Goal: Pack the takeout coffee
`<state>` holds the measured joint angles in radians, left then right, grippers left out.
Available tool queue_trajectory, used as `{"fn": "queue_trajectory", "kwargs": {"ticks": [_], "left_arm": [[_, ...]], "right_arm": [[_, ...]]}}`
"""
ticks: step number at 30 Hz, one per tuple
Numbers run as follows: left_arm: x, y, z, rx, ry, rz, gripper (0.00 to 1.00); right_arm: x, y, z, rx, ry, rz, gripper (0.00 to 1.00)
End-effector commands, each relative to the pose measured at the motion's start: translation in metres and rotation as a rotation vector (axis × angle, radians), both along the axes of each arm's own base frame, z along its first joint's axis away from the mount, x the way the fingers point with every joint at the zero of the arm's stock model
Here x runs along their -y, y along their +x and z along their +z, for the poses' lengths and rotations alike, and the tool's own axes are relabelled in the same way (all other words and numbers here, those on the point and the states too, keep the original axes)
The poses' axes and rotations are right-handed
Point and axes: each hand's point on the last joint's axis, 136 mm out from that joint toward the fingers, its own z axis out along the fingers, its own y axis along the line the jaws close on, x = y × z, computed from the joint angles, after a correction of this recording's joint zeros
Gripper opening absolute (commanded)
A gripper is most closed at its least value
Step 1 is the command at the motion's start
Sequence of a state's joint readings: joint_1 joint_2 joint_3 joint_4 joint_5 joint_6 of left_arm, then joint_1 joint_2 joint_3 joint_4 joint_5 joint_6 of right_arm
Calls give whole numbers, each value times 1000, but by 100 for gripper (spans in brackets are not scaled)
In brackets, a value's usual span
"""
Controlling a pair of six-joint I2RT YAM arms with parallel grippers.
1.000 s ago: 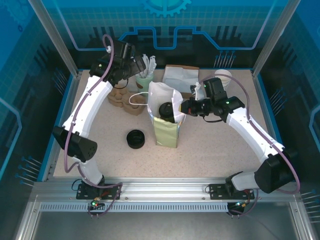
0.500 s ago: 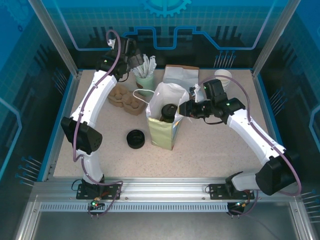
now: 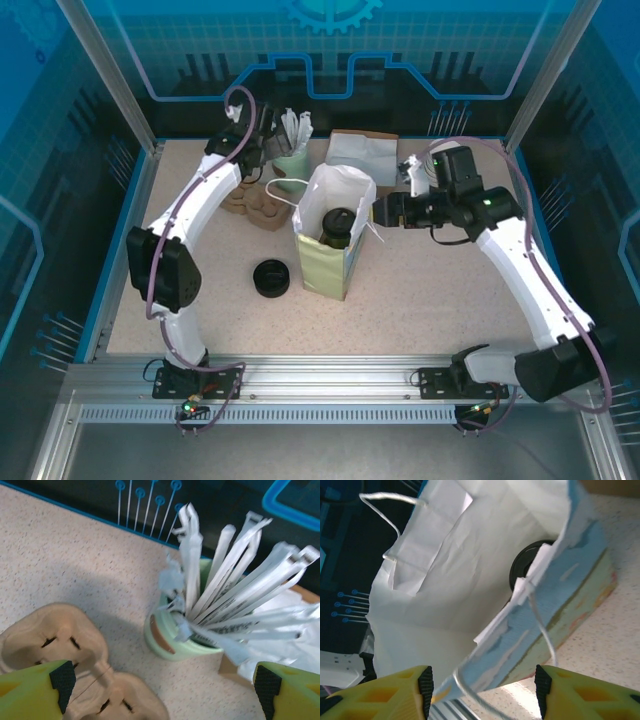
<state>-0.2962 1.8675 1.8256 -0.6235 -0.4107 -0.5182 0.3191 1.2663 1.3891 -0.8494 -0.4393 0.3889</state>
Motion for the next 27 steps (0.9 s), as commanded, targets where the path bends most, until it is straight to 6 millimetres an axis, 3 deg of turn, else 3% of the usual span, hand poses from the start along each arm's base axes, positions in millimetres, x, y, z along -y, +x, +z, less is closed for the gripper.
{"fn": "queue_trajectory", "kwargs": {"ticks": [1, 6, 11, 17, 27], "left_arm": [[-9, -9, 33, 98, -8, -14, 91], [-14, -15, 15, 66, -54, -18, 85], [-10, -5, 6, 71, -100, -28, 78], [3, 14, -1, 64, -168, -46, 59], [12, 38, -25, 30, -196, -30, 44]], "right_arm": [[22, -12, 27, 93, -37, -66, 58], [35, -18, 43, 140, -13, -159, 57], [43, -26, 48, 158, -21, -193, 57], [49, -33, 47, 155, -25, -203, 57], [57, -34, 32, 124, -17, -215, 57]]}}
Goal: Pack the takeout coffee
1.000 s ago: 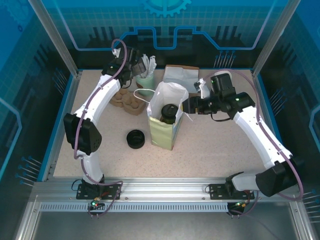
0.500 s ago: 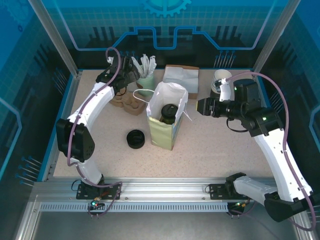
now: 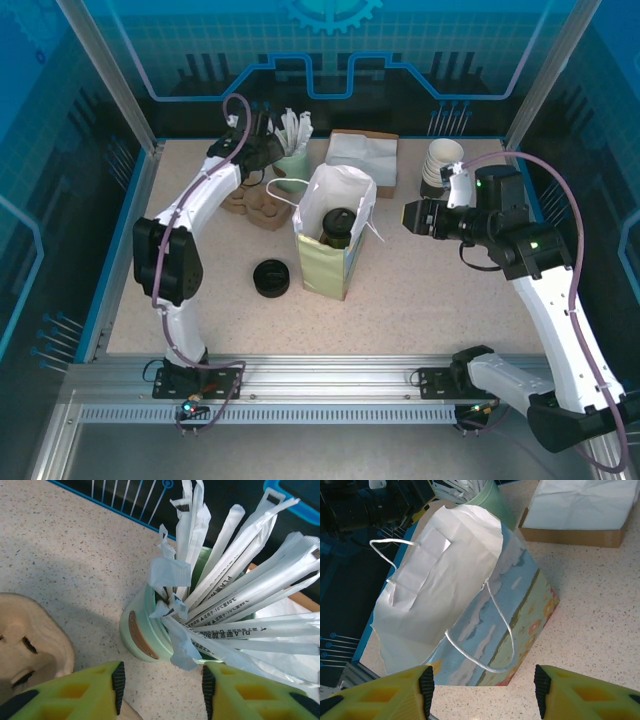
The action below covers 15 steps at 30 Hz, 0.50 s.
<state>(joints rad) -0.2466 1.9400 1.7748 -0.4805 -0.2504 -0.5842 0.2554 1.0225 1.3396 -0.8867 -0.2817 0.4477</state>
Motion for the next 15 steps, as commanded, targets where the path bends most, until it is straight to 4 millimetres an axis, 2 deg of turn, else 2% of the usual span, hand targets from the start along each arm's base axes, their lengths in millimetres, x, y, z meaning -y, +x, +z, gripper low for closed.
{"fn": "queue_trajectory", "kwargs": {"ticks": [1, 15], "left_arm": [[5, 12, 12, 35, -39, -2, 42], [7, 31, -1, 34, -16, 6, 37]], "right_arm": [[3, -6, -3, -18, 16, 5, 57], [7, -3, -5, -13, 41, 28, 57]]}}
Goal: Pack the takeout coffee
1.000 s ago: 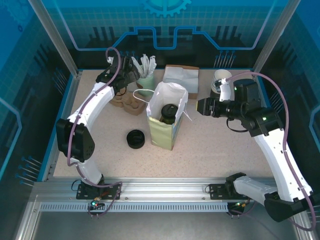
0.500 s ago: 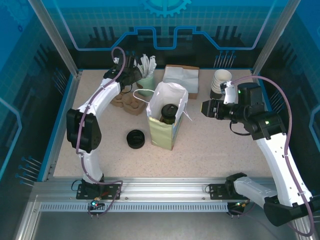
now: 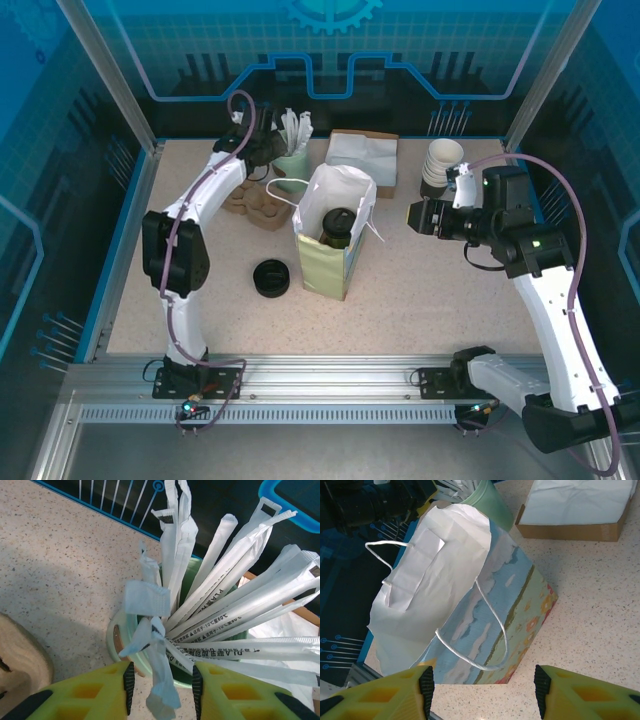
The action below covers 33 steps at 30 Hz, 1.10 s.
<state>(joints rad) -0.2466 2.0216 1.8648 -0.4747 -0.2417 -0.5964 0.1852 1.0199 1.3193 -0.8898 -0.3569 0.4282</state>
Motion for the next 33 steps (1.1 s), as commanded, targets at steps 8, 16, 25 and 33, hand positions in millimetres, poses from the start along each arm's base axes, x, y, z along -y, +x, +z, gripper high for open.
{"fn": "queue_trajectory", "kwargs": {"ticks": [8, 16, 25, 33], "left_arm": [[1, 13, 8, 25, -2, 2, 26], [4, 6, 24, 45, -13, -6, 15], [10, -6, 56, 96, -16, -28, 10], [8, -20, 103, 164, 21, -56, 10]], "right_arm": [[0, -1, -6, -2, 20, 29, 57], [-1, 3, -5, 0, 34, 43, 57], [1, 4, -5, 3, 35, 44, 57], [2, 5, -6, 4, 36, 46, 57]]}}
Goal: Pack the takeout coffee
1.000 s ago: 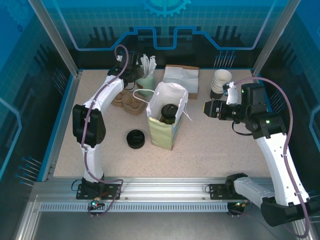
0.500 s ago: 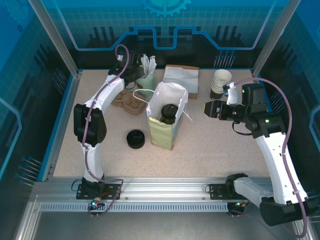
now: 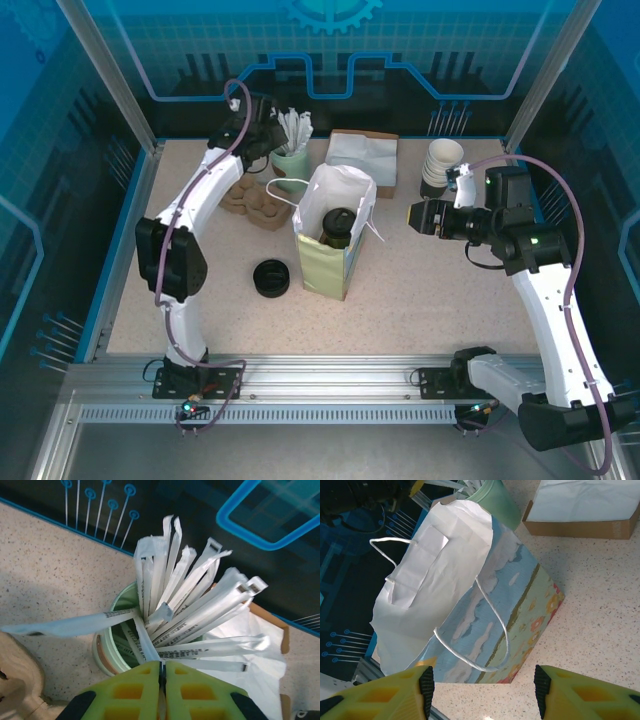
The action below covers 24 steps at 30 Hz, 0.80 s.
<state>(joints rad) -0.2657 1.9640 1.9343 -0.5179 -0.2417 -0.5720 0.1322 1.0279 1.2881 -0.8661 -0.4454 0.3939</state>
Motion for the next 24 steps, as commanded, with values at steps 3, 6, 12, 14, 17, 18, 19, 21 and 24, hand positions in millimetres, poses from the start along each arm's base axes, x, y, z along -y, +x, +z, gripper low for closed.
{"fn": "queue_trajectory", "kwargs": {"ticks": [3, 6, 12, 14, 17, 18, 19, 21, 24], "left_arm": [[-2, -17, 63, 98, 40, -32, 11], [-3, -20, 73, 106, 51, -44, 11], [-2, -21, 77, 104, 57, -54, 13], [-1, -22, 75, 94, 51, -60, 14], [1, -24, 75, 87, 44, -69, 17], [0, -24, 74, 82, 46, -68, 18], [0, -24, 72, 79, 50, -68, 19], [0, -23, 65, 62, 59, -66, 19], [0, -19, 48, 24, 63, -68, 19]], "right_arm": [[2, 3, -2, 7, 7, 11, 57], [1, 4, -2, 6, 14, 15, 57], [1, 6, -4, -3, 23, 18, 57], [1, 6, -5, -7, 23, 17, 57], [3, 5, -7, -10, 20, 15, 57], [3, 5, -8, -13, 19, 13, 57], [4, 5, -9, -15, 21, 13, 57], [4, 5, -10, -16, 23, 13, 57], [4, 5, -12, -23, 29, 11, 57]]}}
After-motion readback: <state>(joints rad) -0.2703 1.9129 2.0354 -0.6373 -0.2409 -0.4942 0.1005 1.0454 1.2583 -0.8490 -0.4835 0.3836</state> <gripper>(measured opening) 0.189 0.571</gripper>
